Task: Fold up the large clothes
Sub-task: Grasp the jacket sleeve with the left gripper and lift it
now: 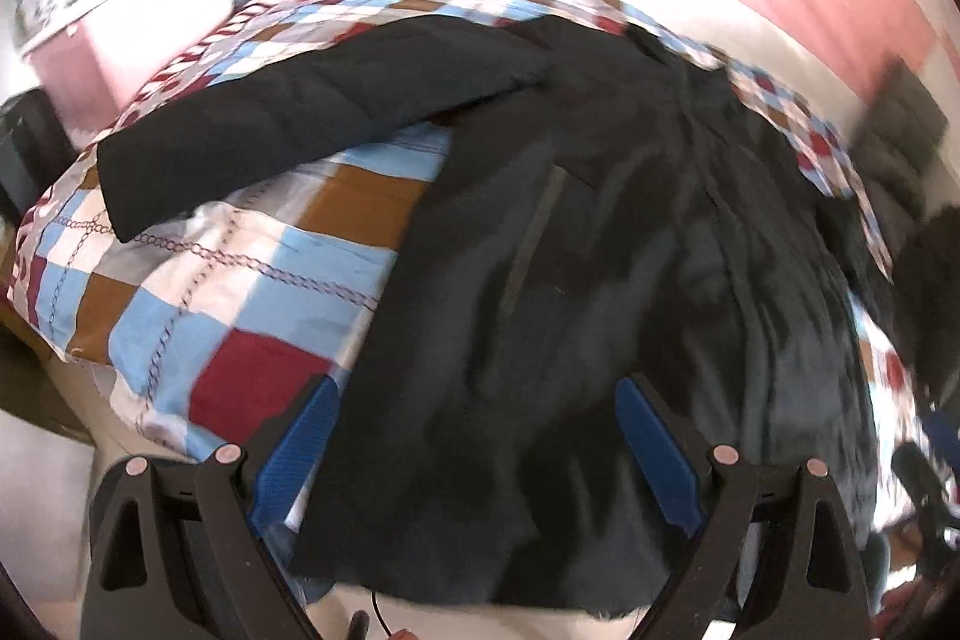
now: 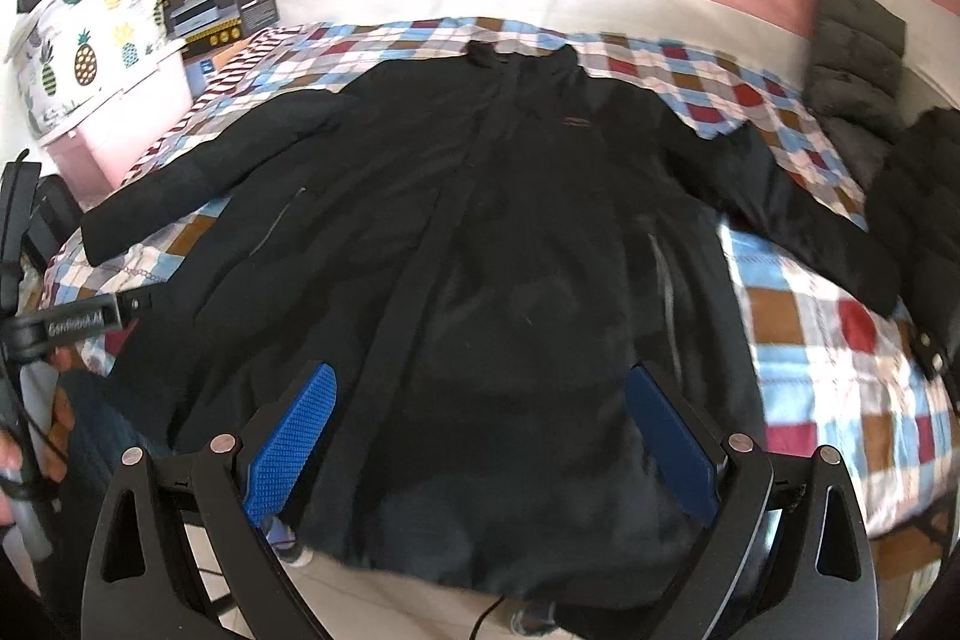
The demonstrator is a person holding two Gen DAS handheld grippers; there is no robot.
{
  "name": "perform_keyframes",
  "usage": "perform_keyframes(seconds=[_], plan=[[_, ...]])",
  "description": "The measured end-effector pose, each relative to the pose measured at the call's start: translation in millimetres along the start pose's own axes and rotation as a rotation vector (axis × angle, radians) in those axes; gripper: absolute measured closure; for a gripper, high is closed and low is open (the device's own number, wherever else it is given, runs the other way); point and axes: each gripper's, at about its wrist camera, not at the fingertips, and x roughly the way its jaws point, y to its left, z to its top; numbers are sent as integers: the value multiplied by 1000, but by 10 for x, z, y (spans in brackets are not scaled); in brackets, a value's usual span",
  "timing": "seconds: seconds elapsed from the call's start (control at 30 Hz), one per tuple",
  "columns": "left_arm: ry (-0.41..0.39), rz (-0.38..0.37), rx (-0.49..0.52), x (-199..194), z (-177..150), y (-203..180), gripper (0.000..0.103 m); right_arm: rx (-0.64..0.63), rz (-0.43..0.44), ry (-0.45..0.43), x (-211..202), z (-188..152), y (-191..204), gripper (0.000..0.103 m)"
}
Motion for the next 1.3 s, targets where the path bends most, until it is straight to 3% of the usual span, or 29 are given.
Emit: perform_keyframes(seconds=[0.23, 0.47, 0.73, 0.8, 0.97, 1.1, 1.2, 1.3], plan=[[-23, 104, -132, 366, 388, 529, 9, -60, 16, 20, 380, 249, 187, 5], [-2, 58, -308, 735, 652, 1139, 17, -60, 14, 43, 679, 440, 274, 5], [-66, 27, -510, 856, 787, 1629, 18, -79, 2, 63, 922, 589, 266, 5], [-60, -12, -563, 959, 827, 1746, 19, -76, -1, 66, 974, 606, 240, 5], [-77, 56, -622, 1050, 859, 1868, 37, -50, -12, 81, 1109, 649, 133, 5], [-89, 88, -588, 998, 977, 1849, 78, -37, -23, 81, 1121, 661, 56, 6], [-127, 135, -497, 806, 1122, 1710, 87, -35, -40, 77, 1107, 648, -12, 6], [-195, 129, -405, 516, 1359, 1513, 89, -20, -48, 67, 1068, 632, -99, 6]])
